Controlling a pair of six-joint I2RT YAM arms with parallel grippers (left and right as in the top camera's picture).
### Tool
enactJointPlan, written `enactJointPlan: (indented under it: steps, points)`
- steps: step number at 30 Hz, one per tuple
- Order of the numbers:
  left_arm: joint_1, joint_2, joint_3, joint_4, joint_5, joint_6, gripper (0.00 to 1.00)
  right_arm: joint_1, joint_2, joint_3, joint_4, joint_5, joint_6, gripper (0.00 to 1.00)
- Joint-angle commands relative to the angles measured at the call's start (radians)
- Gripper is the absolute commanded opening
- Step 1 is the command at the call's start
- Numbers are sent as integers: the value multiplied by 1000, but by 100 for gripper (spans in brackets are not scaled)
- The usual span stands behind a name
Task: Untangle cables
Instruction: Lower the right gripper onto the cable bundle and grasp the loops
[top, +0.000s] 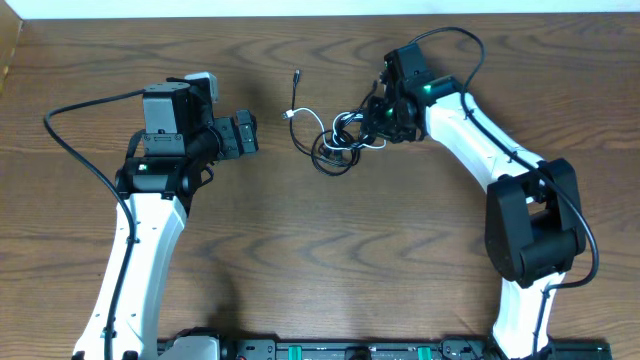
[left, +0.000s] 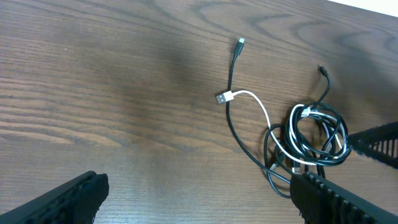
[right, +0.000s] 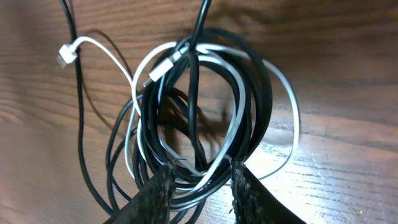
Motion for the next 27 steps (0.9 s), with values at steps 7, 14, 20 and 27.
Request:
enactJointPlan:
  steps: [7, 14, 20, 27]
  points:
    - [5, 8, 16, -3, -17, -9, 99, 13, 62, 2, -10, 19, 23, 18]
    - [2, 10, 15, -3, -16, -10, 99, 21, 65, -3, -11, 32, 23, 25]
    - [2, 11, 13, -6, -16, -9, 99, 24, 65, -33, 8, 53, 31, 25]
    - [2, 11, 13, -6, -16, -10, 99, 23, 65, -43, 58, 53, 37, 6]
